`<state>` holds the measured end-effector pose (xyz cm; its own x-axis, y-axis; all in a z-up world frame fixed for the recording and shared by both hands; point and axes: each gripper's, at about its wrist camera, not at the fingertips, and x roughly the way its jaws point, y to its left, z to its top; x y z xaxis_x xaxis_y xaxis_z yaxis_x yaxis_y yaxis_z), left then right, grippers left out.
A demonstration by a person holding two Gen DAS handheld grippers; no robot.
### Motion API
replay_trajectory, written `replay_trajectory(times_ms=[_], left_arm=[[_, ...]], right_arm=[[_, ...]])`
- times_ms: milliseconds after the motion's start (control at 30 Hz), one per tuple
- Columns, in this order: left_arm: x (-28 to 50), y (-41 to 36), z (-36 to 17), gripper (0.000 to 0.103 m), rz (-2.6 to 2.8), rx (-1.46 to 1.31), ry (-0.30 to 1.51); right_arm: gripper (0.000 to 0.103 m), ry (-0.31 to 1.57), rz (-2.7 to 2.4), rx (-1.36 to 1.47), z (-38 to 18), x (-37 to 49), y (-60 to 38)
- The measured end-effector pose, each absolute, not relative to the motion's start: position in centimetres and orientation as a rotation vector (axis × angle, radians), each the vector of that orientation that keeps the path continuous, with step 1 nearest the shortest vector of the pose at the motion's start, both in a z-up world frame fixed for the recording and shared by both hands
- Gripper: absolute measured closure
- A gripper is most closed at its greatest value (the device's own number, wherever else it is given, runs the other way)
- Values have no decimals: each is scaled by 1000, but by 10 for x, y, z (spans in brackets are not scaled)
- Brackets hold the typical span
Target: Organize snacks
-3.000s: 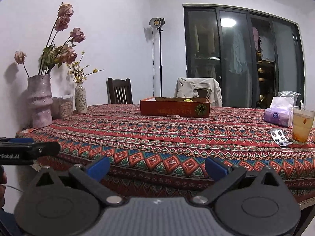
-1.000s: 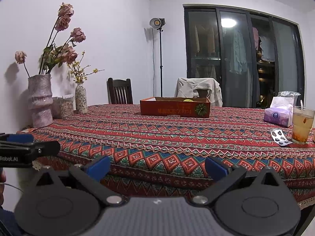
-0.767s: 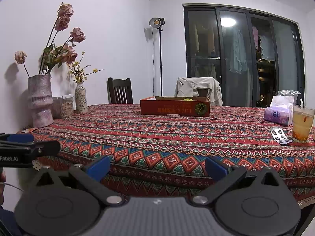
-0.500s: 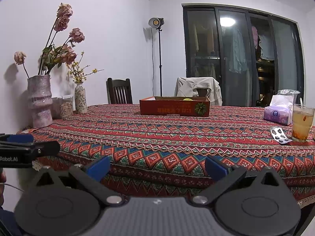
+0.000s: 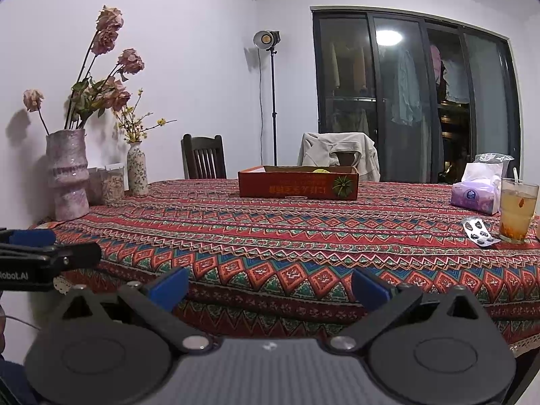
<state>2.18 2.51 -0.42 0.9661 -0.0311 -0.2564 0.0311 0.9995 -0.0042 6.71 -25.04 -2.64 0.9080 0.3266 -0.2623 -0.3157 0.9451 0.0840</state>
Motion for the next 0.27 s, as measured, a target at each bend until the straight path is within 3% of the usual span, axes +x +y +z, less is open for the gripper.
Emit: replay_trajectory(times_ms=[267], left_arm=[[21, 26, -4, 0, -31, -5, 259]], right_arm=[[0, 276, 331, 42, -27, 66, -251]])
